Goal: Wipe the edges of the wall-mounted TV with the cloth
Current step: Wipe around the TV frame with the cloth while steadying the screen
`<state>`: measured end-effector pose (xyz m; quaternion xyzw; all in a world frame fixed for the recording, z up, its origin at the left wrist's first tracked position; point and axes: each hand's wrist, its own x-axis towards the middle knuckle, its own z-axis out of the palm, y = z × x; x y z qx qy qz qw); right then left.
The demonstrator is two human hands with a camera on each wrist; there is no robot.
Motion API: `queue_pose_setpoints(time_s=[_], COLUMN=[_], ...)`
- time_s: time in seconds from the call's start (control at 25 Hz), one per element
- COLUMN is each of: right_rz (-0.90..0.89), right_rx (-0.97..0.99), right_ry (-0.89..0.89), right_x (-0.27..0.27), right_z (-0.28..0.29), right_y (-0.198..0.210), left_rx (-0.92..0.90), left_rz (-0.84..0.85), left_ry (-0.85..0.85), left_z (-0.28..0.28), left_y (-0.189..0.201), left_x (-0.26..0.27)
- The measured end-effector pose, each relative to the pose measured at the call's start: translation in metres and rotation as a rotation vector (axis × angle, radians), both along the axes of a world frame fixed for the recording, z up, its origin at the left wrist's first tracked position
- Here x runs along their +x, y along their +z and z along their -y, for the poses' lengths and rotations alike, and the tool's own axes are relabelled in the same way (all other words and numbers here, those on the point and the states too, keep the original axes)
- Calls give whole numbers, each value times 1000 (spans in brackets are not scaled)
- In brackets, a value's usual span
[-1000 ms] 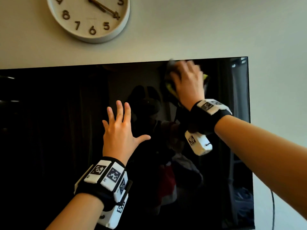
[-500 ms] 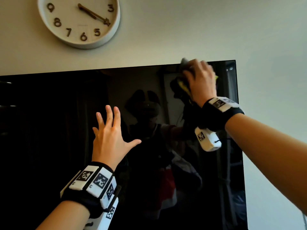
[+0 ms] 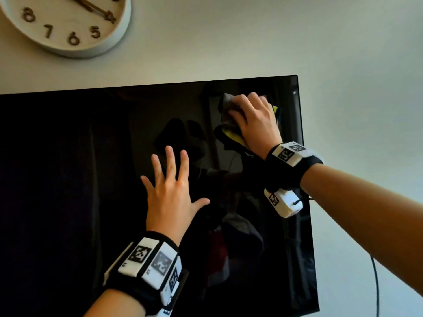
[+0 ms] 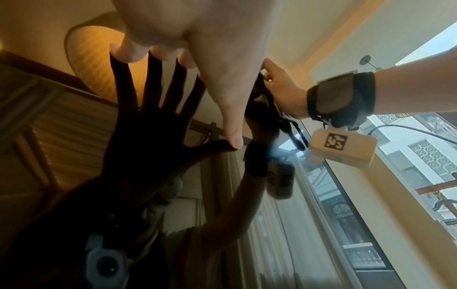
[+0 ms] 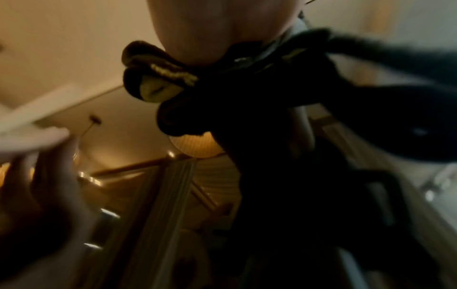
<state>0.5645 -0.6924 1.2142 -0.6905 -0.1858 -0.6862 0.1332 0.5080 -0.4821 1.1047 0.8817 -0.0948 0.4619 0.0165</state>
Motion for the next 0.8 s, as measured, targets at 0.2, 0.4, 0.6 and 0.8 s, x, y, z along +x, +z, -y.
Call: queue_pose_setpoints(time_s=[0.2, 0.4, 0.6, 0.8], right_rz=[-56, -15, 1, -42], right_rx=[578, 301, 125, 513], right_ry=[97, 57, -18, 84], right_x=[0, -2, -2, -6], right_z=[44, 49, 32, 55], right_y=[23, 10, -19, -17], left_rx=[9, 4, 17, 5], left_rz=[34, 51, 72, 66], left_ry=[13, 15, 8, -7], left_z=[0, 1, -1, 0], left_y=[-1, -2, -5, -6], left_x=[6, 7, 8, 6])
